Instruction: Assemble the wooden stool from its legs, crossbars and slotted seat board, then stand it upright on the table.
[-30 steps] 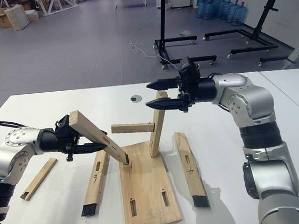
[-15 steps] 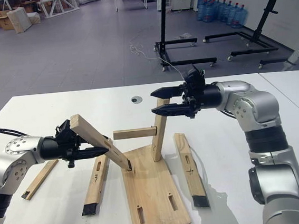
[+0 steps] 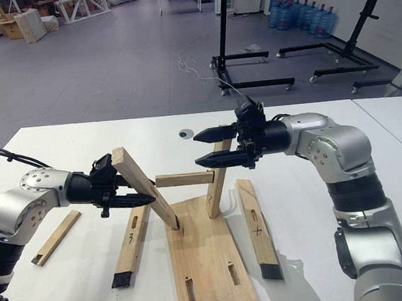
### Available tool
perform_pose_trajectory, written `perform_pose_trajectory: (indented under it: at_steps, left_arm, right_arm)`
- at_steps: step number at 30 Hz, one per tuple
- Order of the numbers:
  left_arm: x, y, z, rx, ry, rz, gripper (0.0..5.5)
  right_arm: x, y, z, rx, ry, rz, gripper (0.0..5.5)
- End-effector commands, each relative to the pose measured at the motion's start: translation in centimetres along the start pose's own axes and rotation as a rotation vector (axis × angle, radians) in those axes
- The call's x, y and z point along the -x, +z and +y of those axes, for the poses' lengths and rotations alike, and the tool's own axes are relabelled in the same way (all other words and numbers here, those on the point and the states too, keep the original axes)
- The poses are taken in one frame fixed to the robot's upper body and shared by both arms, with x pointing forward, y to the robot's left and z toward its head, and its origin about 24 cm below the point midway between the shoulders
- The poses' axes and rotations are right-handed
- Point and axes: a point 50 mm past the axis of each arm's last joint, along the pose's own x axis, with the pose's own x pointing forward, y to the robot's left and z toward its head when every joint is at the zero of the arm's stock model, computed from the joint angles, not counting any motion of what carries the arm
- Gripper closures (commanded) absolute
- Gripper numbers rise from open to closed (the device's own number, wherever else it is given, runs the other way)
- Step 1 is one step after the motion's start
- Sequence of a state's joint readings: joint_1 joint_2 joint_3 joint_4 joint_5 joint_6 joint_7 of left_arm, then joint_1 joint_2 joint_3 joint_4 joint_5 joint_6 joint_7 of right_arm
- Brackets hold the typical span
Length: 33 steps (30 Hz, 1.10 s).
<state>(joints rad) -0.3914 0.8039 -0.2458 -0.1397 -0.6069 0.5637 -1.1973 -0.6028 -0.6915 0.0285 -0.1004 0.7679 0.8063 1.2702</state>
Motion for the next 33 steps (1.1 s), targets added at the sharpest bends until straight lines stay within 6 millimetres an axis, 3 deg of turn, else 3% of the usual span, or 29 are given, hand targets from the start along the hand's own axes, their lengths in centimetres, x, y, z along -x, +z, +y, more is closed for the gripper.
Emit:
perform_pose_trajectory:
  at_steps: [1, 7, 12, 15, 19, 26, 33]
  left_arm:
    - [-0.9, -5.3, -0.8, 0.203, 0.001, 0.189, 3.49]
    - [-0.6, -6.1, -0.3, 0.250, 0.000, 0.192, 3.49]
    - [-0.4, -6.4, 0.3, 0.268, -0.006, 0.206, 3.49]
    - [-0.4, -6.7, 0.5, 0.274, -0.011, 0.215, 3.49]
    - [-0.7, -6.9, 0.7, 0.269, -0.025, 0.247, 3.49]
    - [-0.9, -7.0, 0.9, 0.260, -0.044, 0.277, 3.49]
    - [-0.9, -6.7, 1.6, 0.265, -0.039, 0.259, 3.49]
  right_arm:
    - [0.1, -1.4, -0.1, -0.062, -0.022, 0.030, 1.80]
    - [0.0, -0.4, -0.1, -0.025, -0.023, -0.018, 1.80]
    - [0.8, 4.0, -0.1, 0.091, -0.041, -0.139, 1.80]
    - [1.7, 5.4, -0.5, 0.137, -0.088, -0.171, 1.80]
    - [2.3, 4.0, -1.1, 0.137, -0.120, -0.080, 1.80]
    - [1.5, -0.5, -1.4, 0.093, -0.120, 0.073, 1.80]
    - [0.7, -1.1, -1.0, 0.095, -0.086, 0.085, 1.80]
